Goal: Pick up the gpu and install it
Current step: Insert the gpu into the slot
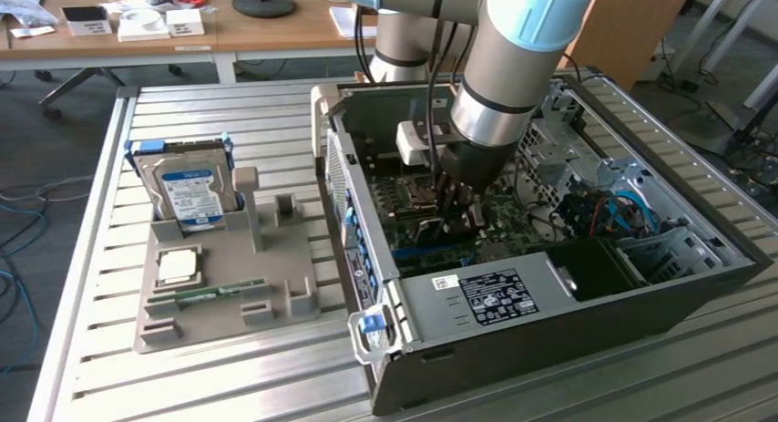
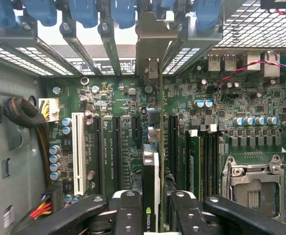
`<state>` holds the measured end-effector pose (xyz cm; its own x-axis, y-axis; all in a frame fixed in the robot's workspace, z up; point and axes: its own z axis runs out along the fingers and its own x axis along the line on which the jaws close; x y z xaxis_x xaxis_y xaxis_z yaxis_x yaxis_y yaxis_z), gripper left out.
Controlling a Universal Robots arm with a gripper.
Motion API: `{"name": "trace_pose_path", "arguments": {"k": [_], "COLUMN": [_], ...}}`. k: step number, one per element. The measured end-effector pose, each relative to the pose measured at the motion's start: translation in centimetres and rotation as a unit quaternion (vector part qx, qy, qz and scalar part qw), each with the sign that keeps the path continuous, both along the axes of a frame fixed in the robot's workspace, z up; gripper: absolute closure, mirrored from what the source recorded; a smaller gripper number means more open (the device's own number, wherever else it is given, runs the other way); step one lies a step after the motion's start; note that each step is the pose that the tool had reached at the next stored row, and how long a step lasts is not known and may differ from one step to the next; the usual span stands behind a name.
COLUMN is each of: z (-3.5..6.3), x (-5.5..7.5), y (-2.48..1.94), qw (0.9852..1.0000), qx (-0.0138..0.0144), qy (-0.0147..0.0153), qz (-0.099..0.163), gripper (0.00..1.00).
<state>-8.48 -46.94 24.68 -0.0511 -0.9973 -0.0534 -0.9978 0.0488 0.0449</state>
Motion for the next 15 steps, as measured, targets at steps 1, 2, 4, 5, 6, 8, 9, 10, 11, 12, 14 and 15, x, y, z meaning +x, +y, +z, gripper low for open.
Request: {"name": "trace_pose_path", "arguments": {"k": [1, 2, 4, 5, 6, 8, 9, 10, 11, 12, 14, 15], "z": [0.00, 0.00, 0.00, 0.02, 0.02, 0.03, 0.03, 0.03, 0.02, -0.01, -0.03, -0.04], "x": [0.00, 0.00, -0.01, -0.01, -0.01, -0.01, -0.01, -0.01, -0.02, -0.03, -0.04, -0.05], "y": [0.00, 0.00, 0.00, 0.00, 0.00, 0.00, 0.00, 0.00, -0.01, -0.01, -0.02, -0.01], "qw": [1.0000, 1.0000, 1.0000, 1.0000, 1.0000, 1.0000, 1.0000, 1.0000, 1.0000, 1.0000, 1.0000, 1.0000], "qx": [0.0003, 0.0006, 0.0008, 0.0009, 0.0009, 0.0009, 0.0009, 0.0008, 0.0007, 0.0006, 0.0005, 0.0006], "qy": [0.0000, 0.0000, 0.0000, -0.0001, 0.0000, 0.0000, 0.0000, 0.0000, -0.0001, -0.0001, -0.0001, -0.0002], "qz": [0.000, 0.000, 0.000, 0.000, 0.000, 0.000, 0.000, 0.000, 0.000, 0.000, 0.000, 0.000], "gripper": [0.73, 0.73, 0.73, 0.73, 0.73, 0.73, 0.73, 0.73, 0.73, 0.73, 0.73, 0.73]}}
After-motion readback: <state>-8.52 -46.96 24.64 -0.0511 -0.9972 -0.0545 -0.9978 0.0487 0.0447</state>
